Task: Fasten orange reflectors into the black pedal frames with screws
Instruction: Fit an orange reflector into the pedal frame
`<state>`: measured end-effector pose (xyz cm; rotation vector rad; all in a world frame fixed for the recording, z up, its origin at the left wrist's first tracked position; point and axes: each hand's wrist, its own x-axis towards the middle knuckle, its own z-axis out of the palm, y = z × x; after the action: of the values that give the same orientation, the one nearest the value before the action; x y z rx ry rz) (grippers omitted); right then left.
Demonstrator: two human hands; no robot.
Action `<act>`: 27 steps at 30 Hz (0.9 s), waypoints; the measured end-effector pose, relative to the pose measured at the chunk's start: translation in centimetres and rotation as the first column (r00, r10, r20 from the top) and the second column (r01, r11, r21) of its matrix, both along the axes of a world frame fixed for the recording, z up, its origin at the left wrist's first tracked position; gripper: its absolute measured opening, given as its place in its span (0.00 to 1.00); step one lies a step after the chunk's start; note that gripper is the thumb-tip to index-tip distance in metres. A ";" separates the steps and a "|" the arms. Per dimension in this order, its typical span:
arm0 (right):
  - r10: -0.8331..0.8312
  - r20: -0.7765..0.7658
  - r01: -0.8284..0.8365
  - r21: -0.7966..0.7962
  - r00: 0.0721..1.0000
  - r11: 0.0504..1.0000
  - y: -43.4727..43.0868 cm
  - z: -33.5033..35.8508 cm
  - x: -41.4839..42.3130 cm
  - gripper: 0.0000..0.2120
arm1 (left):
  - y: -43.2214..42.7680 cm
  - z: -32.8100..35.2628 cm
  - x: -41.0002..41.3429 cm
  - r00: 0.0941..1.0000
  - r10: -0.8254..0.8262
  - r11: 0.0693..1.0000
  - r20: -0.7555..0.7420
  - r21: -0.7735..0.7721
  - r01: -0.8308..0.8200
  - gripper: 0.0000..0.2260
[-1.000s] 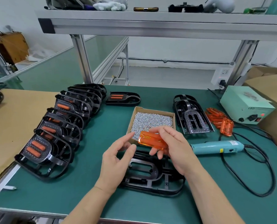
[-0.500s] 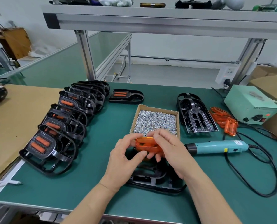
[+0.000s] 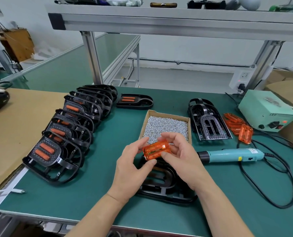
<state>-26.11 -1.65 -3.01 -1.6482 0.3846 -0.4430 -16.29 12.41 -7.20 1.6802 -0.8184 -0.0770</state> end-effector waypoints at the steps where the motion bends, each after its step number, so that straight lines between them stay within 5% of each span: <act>1: -0.005 -0.005 0.005 0.003 1.000 1.000 0.0 0.0 0.0 0.23 | 0.0 0.0 0.0 1.000 0.007 1.000 -0.003 -0.003 -0.007 0.30; 21: -0.076 -0.057 0.088 0.241 0.995 0.966 0.2 -0.6 0.6 0.15 | -0.1 0.0 -0.2 0.993 0.098 0.993 0.065 -0.072 -0.093 0.33; 27: -0.163 -0.083 0.173 0.132 0.983 0.976 -0.2 0.0 0.8 0.09 | 0.1 0.4 -0.7 0.993 0.028 0.999 0.114 -0.046 -0.023 0.28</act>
<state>-25.29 -1.81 -3.04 -1.5043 0.5987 -0.4737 -16.98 12.53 -6.76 1.6647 -0.8780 0.0557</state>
